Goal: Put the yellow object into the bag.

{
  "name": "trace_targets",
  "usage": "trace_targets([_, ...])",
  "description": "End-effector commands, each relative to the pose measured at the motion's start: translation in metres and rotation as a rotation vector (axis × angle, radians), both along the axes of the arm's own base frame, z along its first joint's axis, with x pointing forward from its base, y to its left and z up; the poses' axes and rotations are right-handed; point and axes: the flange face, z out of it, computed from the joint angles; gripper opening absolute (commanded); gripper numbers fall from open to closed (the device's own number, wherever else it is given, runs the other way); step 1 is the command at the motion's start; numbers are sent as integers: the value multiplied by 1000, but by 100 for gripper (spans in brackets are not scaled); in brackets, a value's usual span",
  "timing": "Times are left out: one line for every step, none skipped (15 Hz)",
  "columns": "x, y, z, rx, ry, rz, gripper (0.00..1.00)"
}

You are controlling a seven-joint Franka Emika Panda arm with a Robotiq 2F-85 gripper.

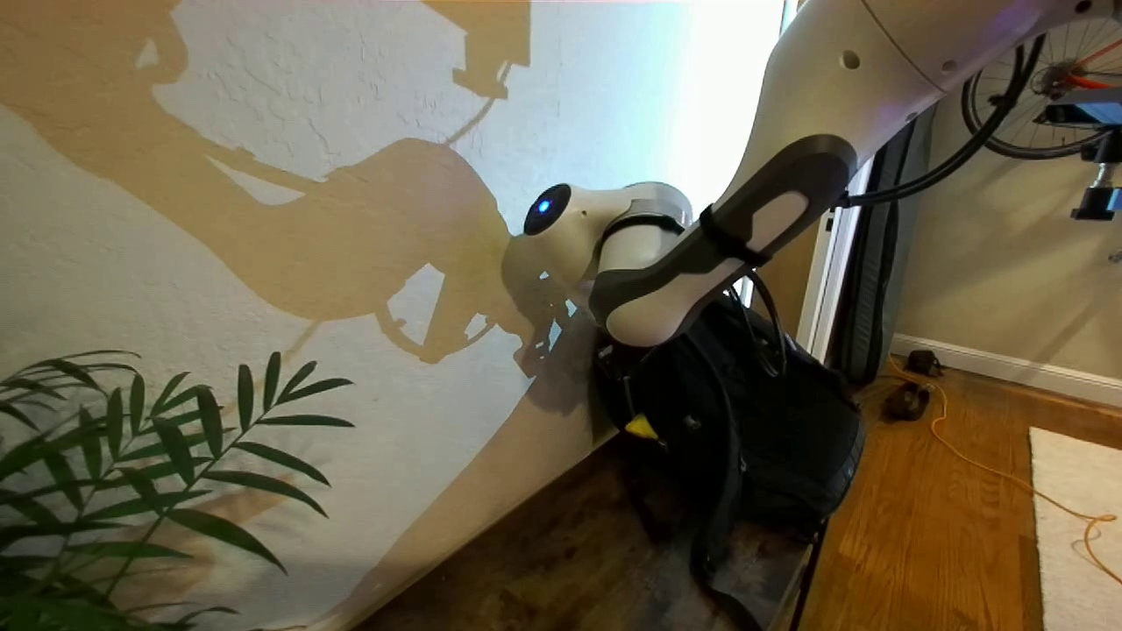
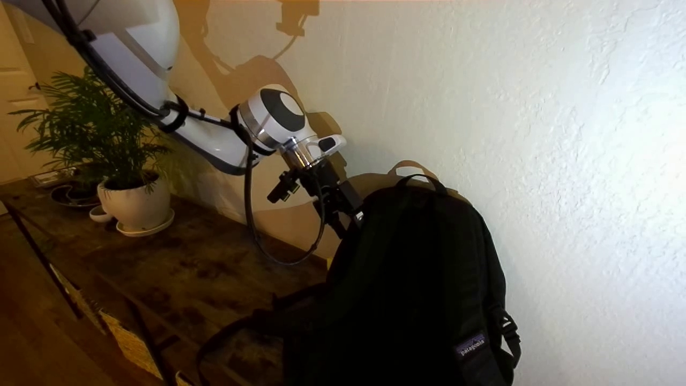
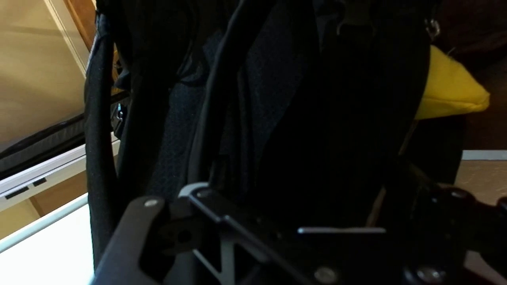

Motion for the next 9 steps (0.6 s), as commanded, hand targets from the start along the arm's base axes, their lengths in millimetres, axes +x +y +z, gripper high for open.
trace_targets([-5, -9, -3, 11, 2, 6, 100])
trace_targets([-3, -11, -6, 17, -1, 7, 100])
trace_targets([-1, -12, -9, 23, -5, 10, 100])
trace_targets([0, -12, -11, 29, -9, 8, 100])
trace_targets([2, -12, -11, 34, -14, 8, 100])
trace_targets([3, -11, -10, 36, -22, 14, 100])
trace_targets([5, -9, -10, 36, -29, 21, 100])
trace_targets([6, -8, -9, 33, -32, 27, 100])
trace_targets([7, -8, -9, 33, -33, 29, 100])
